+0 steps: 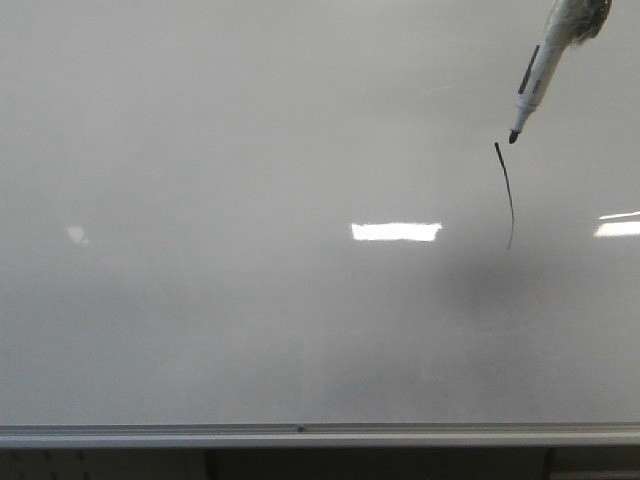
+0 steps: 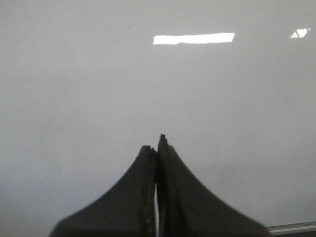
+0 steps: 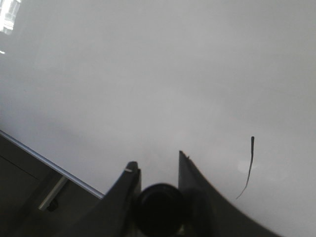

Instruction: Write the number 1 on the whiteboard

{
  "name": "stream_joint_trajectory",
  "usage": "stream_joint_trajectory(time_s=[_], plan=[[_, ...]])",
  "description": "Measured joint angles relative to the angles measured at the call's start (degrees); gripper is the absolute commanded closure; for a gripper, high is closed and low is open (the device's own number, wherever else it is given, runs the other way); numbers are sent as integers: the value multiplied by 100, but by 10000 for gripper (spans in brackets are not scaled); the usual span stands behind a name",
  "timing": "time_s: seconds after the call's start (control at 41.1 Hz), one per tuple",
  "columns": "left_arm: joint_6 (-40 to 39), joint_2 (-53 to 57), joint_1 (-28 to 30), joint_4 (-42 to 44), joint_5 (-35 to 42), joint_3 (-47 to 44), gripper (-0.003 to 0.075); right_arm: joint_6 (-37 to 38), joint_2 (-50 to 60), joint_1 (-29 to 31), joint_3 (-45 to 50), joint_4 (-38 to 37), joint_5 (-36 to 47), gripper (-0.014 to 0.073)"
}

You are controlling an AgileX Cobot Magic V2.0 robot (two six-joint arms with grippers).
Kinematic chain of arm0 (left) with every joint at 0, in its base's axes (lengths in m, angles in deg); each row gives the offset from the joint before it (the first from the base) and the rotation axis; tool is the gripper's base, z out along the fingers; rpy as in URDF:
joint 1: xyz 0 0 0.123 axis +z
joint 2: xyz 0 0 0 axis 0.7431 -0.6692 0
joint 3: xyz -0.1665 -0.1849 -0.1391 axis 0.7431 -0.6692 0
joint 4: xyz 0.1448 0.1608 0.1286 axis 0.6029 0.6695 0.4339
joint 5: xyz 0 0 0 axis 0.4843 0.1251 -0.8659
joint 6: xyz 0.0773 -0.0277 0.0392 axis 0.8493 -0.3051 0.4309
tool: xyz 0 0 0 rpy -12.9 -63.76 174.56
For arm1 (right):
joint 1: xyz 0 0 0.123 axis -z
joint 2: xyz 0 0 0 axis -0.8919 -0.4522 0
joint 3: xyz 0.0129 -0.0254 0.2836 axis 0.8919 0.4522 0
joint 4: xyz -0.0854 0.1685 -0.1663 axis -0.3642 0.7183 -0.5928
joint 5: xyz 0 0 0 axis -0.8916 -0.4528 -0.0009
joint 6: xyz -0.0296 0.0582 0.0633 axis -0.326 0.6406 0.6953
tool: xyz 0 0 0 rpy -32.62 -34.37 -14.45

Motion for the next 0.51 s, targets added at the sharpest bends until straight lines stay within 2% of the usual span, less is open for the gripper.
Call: stream_joint_trajectory(time_s=[0.413, 0.511], plan=[[129, -78, -103, -69, -163, 66, 733, 0, 0, -12, 0, 129, -181, 654], [381, -331, -306, -245, -447, 225, 663, -81, 0, -117, 0, 232, -333, 654]])
